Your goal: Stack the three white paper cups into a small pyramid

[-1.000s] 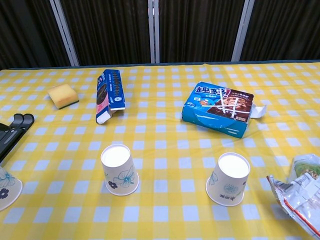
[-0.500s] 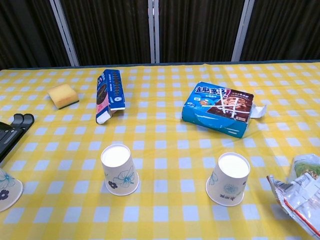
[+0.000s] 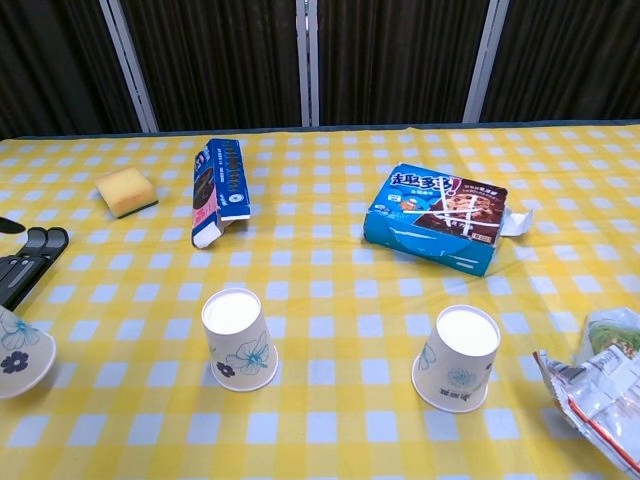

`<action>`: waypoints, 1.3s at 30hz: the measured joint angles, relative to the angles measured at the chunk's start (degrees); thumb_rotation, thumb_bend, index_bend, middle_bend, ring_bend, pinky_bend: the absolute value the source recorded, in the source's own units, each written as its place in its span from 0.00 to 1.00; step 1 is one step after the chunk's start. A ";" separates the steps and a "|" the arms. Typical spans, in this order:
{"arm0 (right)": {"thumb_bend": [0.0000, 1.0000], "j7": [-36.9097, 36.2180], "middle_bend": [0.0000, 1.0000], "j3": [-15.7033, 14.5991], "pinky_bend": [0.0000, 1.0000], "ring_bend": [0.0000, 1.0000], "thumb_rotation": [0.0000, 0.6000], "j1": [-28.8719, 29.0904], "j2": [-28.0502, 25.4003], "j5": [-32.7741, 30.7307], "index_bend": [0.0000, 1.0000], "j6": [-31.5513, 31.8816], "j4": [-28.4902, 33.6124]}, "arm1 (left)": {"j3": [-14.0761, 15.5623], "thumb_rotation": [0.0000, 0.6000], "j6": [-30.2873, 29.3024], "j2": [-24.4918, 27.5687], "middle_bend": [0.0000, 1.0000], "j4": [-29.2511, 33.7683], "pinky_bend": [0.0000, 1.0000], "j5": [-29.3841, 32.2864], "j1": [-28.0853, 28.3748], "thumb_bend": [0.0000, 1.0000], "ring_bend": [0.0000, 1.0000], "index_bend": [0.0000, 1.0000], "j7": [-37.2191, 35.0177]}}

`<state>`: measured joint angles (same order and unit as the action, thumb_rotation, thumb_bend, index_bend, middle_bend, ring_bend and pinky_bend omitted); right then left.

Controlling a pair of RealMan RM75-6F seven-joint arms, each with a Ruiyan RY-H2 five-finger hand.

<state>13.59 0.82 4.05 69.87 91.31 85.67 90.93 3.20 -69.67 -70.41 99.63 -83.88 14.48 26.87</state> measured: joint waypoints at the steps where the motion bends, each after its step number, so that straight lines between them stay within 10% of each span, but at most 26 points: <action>1: 0.03 0.03 0.00 -0.01 0.00 0.00 1.00 0.00 0.03 -0.05 0.02 -0.06 -0.03 | -0.20 1.00 -0.15 -0.18 0.00 0.23 0.00 0.02 0.06 0.27 0.00 0.43 0.25; 39: 0.03 -1.90 0.00 0.13 0.00 0.00 1.00 0.04 -0.31 0.05 0.02 0.27 -0.30 | -8.17 1.00 7.26 -17.56 0.00 5.93 0.00 21.85 14.72 0.27 0.00 0.43 22.10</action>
<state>11.68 0.95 4.10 69.56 91.36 85.94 90.64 -4.98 -62.42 -87.97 105.56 -62.03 29.20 48.97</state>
